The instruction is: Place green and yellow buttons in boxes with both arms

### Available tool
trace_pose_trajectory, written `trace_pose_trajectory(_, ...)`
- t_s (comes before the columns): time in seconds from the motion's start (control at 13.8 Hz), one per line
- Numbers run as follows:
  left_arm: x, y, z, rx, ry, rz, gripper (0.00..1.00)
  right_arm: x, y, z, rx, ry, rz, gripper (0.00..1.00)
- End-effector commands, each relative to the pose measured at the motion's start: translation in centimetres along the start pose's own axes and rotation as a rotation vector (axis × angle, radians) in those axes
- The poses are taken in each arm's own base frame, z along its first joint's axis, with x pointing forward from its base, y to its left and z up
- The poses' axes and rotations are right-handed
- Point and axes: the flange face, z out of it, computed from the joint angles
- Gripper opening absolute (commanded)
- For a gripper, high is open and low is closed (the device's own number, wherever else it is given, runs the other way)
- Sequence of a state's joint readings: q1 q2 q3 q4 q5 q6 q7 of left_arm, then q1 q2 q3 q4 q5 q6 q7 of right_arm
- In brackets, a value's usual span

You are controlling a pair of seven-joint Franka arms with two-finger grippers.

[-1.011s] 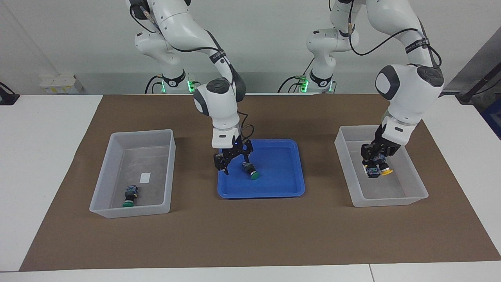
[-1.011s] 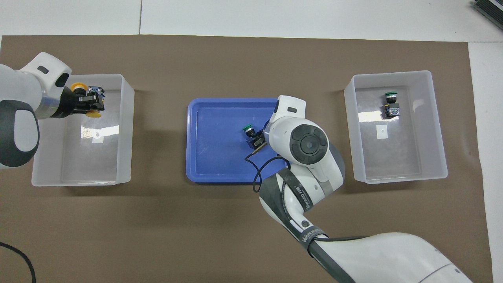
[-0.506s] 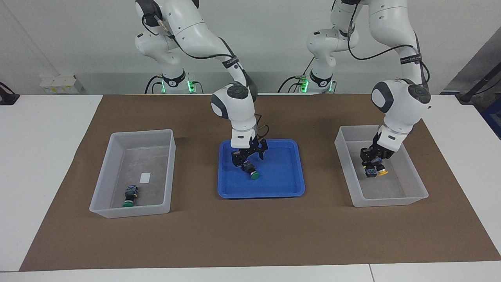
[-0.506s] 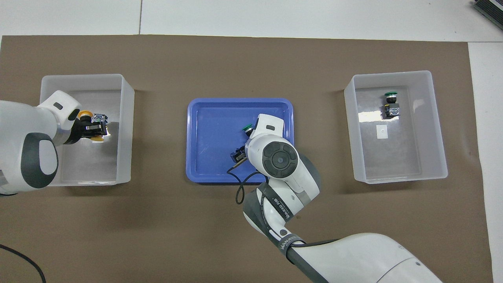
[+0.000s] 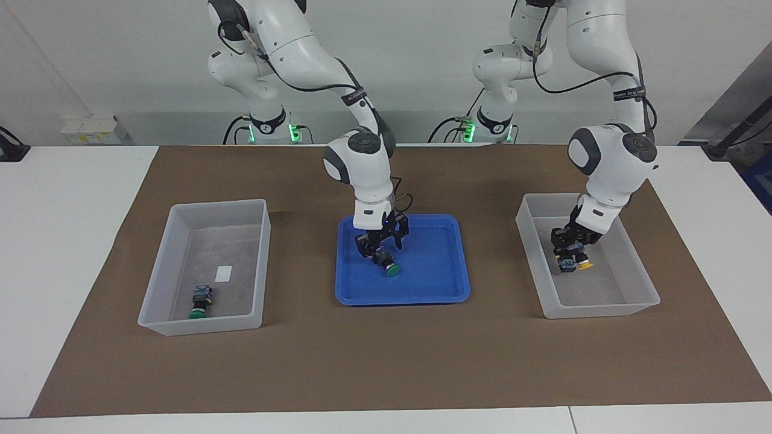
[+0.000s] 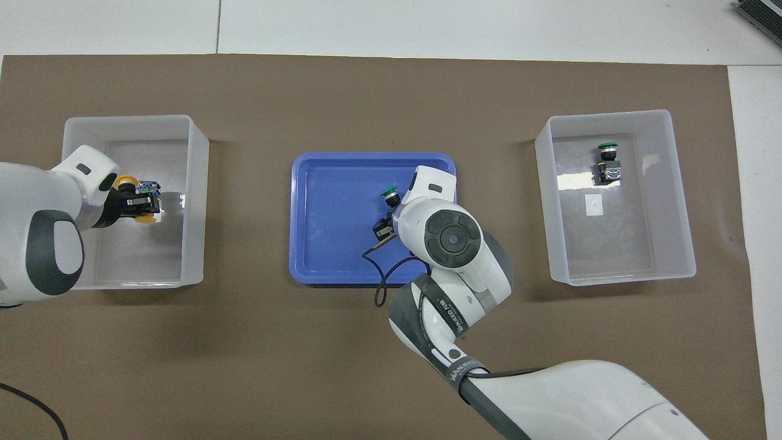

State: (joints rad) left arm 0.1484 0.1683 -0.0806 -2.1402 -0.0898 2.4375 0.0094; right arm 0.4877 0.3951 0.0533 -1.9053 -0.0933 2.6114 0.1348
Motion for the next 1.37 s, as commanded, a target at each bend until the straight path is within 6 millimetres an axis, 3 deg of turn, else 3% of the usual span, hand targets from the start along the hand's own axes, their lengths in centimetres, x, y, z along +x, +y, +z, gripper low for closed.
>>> trace_pose_trajectory(0.0, -0.2, -1.3, -0.6, 0.007, 0.021, 0.006, 0.08, 0.6, 5.9, -6.4, -0.04, 0.004, 0.115, 0.0)
trace_pose_trajectory(0.07, -0.2, -1.3, -0.6, 0.007, 0.021, 0.011, 0.22, 0.6, 8.9, -8.3, -0.058, 0.011, 0.161, 0.0)
trace_pose_trajectory(0.14, -0.2, -1.4, -0.6, 0.008, 0.02, 0.011, 0.42, 0.4, 11.4, -9.8, -0.074, 0.006, 0.197, 0.0)
trace_pose_trajectory(0.22, -0.2, -1.5, -0.6, 0.009, 0.02, 0.011, 0.69, 0.0, 13.8, -11.0, -0.09, 0.0, 0.235, 0.0)
trace_pose_trajectory(0.36, -0.1, -1.4, -0.7, 0.012, 0.015, 0.016, 0.98, -0.9, 18.3, -13.3, -0.118, -0.007, 0.302, 0.0)
trace_pose_trajectory(0.51, 0.2, -1.3, -1.0, 0.019, 0.009, 0.027, 1.0, -2.7, 23.2, -13.8, -0.141, -0.048, 0.356, 0.0)
trace_pose_trajectory(0.72, 1.7, -0.6, -3.0, 0.067, -0.021, 0.091, 1.0, -4.8, 28.6, -13.4, -0.152, -0.07, 0.338, 0.0)
trace_pose_trajectory(0.94, 3.0, 0.1, -5.7, 0.098, -0.052, 0.123, 1.0, -6.5, 32.1, -10.8, -0.152, -0.09, 0.306, 0.0)
trace_pose_trajectory(1.3, 4.6, 3.1, -12.1, 0.107, -0.14, 0.156, 1.0, -7.3, 33.9, -5.7, -0.13, -0.056, 0.346, 0.0)
